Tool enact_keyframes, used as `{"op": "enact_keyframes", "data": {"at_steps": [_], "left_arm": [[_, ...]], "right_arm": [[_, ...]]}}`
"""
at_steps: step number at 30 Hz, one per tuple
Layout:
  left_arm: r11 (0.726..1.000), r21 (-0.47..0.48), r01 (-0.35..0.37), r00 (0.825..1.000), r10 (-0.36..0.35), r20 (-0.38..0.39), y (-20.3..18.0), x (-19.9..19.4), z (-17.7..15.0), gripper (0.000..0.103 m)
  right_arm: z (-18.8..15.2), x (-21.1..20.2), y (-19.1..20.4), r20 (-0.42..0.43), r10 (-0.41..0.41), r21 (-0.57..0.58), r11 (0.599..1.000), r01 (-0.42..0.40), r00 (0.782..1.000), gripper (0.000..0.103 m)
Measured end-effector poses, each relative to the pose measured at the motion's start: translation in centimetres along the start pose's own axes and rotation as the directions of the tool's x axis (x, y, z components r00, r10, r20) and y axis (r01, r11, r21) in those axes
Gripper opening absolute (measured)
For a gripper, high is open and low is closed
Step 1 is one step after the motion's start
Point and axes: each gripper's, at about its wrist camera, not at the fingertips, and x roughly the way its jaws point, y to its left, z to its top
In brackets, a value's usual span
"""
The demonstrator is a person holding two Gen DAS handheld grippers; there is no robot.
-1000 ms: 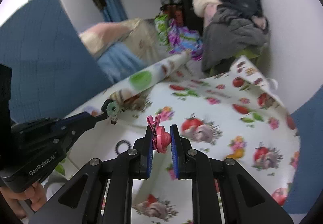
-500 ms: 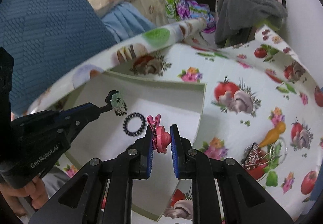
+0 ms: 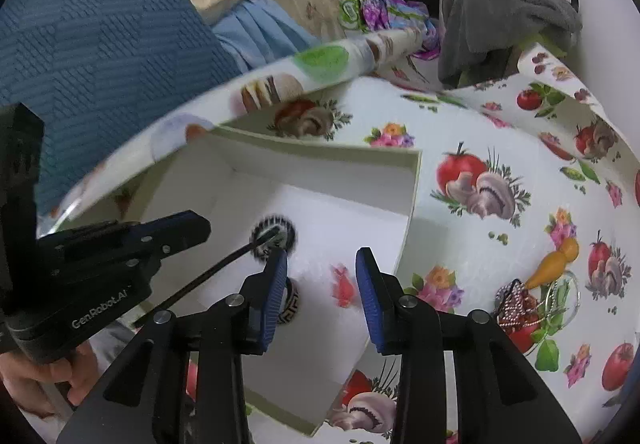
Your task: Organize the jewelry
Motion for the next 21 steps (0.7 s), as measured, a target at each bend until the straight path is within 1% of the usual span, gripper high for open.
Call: {"op": "enact_keyframes", "data": {"at_steps": [4, 5, 6, 7, 11, 13, 15, 17, 18, 21], "left_arm": [[1.000, 0.012, 0.006, 1.000, -0.007, 0.026, -1.3, -2.1, 0.7, 0.010], [1.000, 0.016, 0.004, 0.999, -0.004, 0.034, -1.7, -2.5, 0.9, 0.018], [1.000, 0.024, 0.000, 0.999, -0.001, 0.048, -2.2, -3.1, 1.0, 0.031], [0.999, 0.032, -0.004, 0.998, 0.002, 0.067, -2.7, -3.8, 1.1, 0.035], [0.998, 0.065, -0.009, 0.993, 0.001, 0.116, -5.1, -5.8, 1.7, 0.039], [0.997, 0.078, -0.004, 0.991, -0.006, 0.135, -6.4, -6.5, 1.9, 0.048], [0.995, 0.096, -0.002, 0.987, -0.013, 0.158, -7.9, -7.0, 2.1, 0.064], [0.994, 0.111, 0.002, 0.984, -0.022, 0.174, -9.3, -7.4, 2.1, 0.072], [0.993, 0.115, 0.005, 0.983, -0.026, 0.180, -10.0, -7.5, 2.1, 0.074], [0.991, 0.129, 0.026, 0.980, -0.051, 0.193, -12.0, -7.5, 1.9, 0.075]], "right_arm": [[0.8, -2.7, -0.2, 0.051, 0.020, -0.014, 1.000, -0.019, 0.999, 0.033], [1.0, -3.4, -0.3, 0.062, 0.022, -0.018, 1.000, -0.021, 0.998, 0.033], [1.2, -4.0, -0.3, 0.075, 0.026, -0.020, 0.999, -0.024, 0.997, 0.034], [1.4, -5.1, -0.5, 0.095, 0.029, -0.024, 0.999, -0.027, 0.995, 0.034], [2.0, -8.3, -1.3, 0.148, 0.031, -0.036, 0.999, -0.026, 0.989, 0.034], [2.1, -9.7, -1.8, 0.170, 0.030, -0.037, 0.999, -0.024, 0.985, 0.034], [2.2, -10.8, -2.6, 0.187, 0.025, -0.037, 0.999, -0.018, 0.982, 0.034], [2.2, -12.2, -3.7, 0.208, 0.023, -0.032, 0.999, -0.016, 0.978, 0.034], [2.1, -12.8, -4.3, 0.218, 0.023, -0.029, 0.999, -0.017, 0.976, 0.034], [1.6, -14.4, -6.4, 0.248, -0.002, -0.015, 1.000, 0.006, 0.969, 0.034]]}}
